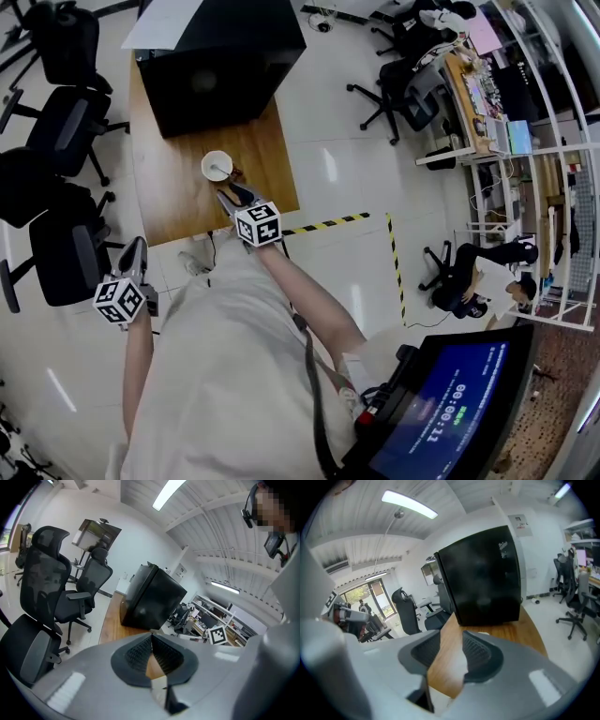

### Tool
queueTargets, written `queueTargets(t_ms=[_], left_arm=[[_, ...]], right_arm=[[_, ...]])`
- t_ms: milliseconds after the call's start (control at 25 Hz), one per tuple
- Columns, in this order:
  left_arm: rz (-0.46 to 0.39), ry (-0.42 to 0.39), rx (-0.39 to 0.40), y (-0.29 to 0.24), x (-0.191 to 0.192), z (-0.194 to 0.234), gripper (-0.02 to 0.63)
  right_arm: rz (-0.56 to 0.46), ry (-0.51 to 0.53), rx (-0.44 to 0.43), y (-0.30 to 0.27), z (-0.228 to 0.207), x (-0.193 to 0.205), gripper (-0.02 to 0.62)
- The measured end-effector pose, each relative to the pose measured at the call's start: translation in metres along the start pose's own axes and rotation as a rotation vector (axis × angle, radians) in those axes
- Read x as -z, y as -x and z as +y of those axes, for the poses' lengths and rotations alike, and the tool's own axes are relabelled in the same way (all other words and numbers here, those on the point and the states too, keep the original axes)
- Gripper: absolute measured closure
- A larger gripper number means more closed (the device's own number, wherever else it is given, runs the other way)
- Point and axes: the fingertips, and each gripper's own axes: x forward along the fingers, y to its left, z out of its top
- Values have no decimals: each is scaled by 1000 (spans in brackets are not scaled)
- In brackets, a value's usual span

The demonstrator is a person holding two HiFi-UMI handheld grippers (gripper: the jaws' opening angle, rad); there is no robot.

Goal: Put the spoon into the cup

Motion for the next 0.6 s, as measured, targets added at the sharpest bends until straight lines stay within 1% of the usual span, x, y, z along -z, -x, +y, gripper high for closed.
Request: queueTargets(t_ms=[80, 320, 480, 600], left_arm=[[12, -18, 8, -1, 4, -4, 627], [27, -40, -1, -7, 19, -24, 627], [57, -64, 0, -13, 36, -52, 627], [59, -96, 10, -16, 49, -87, 629]], right_arm=[[-18, -19, -4, 13, 1, 3, 445], [-69, -71, -72, 49, -2, 14, 445], [-100, -91, -115, 79, -4, 19, 445], [-105, -79, -150, 111, -7, 27, 445]])
